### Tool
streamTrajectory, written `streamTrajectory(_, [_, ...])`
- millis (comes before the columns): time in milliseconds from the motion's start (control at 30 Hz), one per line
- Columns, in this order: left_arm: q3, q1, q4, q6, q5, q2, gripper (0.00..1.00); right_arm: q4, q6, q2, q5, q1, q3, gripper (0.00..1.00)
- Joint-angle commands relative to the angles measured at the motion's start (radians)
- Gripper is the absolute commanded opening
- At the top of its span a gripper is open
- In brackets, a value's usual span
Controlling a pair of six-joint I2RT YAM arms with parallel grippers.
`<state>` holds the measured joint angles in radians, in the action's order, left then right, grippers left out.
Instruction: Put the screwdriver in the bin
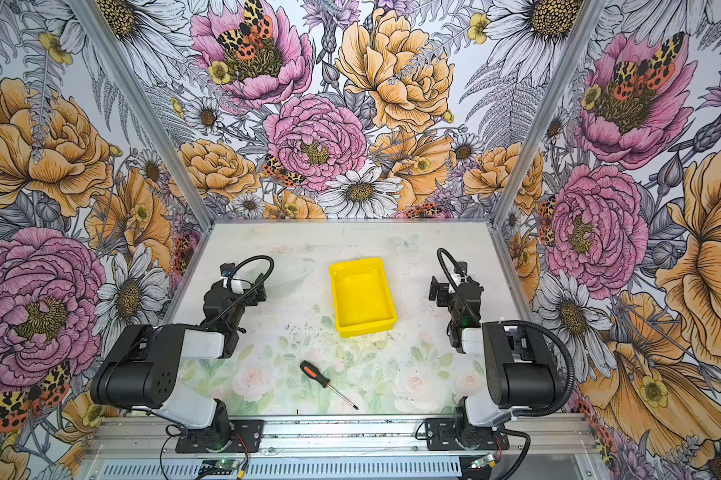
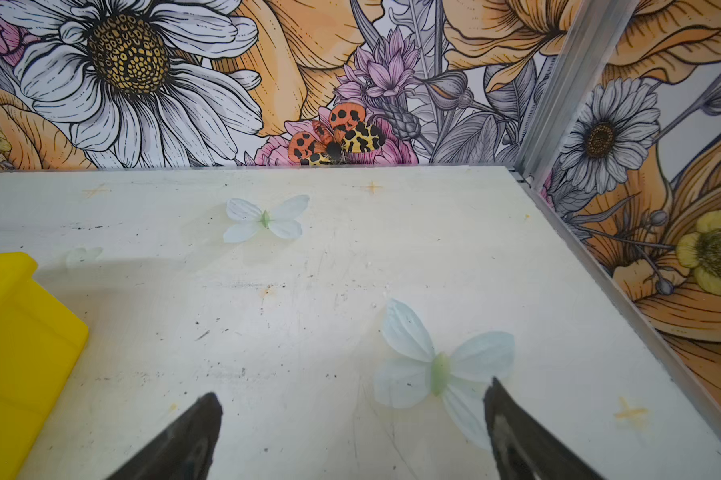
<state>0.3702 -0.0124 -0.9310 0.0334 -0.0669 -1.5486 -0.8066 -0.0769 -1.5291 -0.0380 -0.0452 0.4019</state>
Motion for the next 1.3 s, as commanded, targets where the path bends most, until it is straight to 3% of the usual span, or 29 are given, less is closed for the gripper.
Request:
streamTrajectory(0, [0.004,0.005,-0.011,0.001,-0.011,0.000,0.99,-0.042,0.010,-0.004,0.004,0.001,-0.004,1.00])
streamTrajectory(1267, [0.009,0.017,-0.004,-0.011,-0.003,-0.002,0.99,-0.041,0.010,-0.004,0.003,0.001,-0.004,0.99])
